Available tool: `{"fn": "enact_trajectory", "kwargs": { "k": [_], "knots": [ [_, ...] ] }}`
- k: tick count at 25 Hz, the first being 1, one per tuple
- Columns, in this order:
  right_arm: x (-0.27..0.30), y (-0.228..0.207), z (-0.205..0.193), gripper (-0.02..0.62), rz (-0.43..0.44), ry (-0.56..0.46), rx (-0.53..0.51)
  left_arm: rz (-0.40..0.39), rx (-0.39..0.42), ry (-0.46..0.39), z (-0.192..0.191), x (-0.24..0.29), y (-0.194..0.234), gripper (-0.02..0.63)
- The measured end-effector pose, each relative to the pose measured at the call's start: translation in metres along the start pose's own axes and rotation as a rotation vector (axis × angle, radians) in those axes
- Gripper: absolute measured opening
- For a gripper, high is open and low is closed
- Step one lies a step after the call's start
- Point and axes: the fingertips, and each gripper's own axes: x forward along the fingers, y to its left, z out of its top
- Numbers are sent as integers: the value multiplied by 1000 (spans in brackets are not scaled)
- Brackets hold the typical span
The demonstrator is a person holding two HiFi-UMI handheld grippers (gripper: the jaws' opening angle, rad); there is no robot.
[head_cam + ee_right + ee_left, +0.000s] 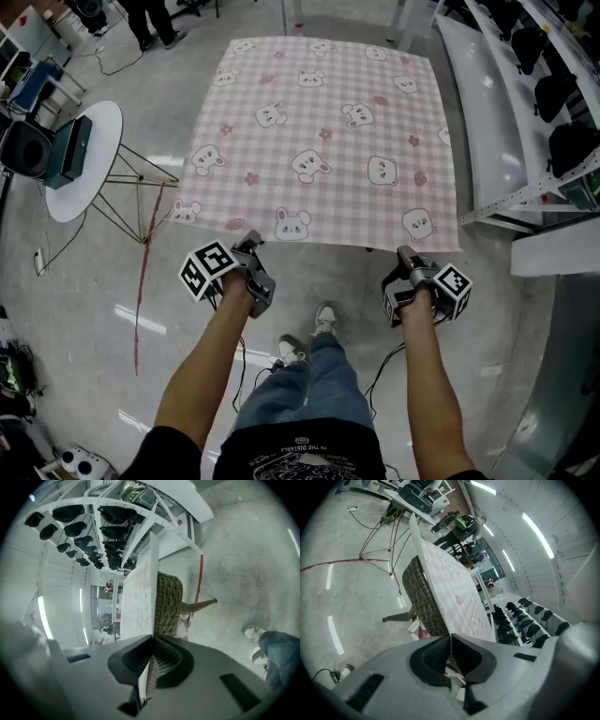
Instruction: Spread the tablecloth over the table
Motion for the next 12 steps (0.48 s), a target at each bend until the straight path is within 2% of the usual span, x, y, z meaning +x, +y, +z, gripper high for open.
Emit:
{"fn": "enact_trajectory", "kwargs": {
  "k": [7, 12],
  "knots": [
    [-13, -17, -14, 3, 8, -14, -4, 3, 7, 13, -2, -12, 12, 12],
    [-14, -22, -9, 4, -4, -20, -2, 6, 13, 18, -5, -9, 11, 14]
  ]
}}
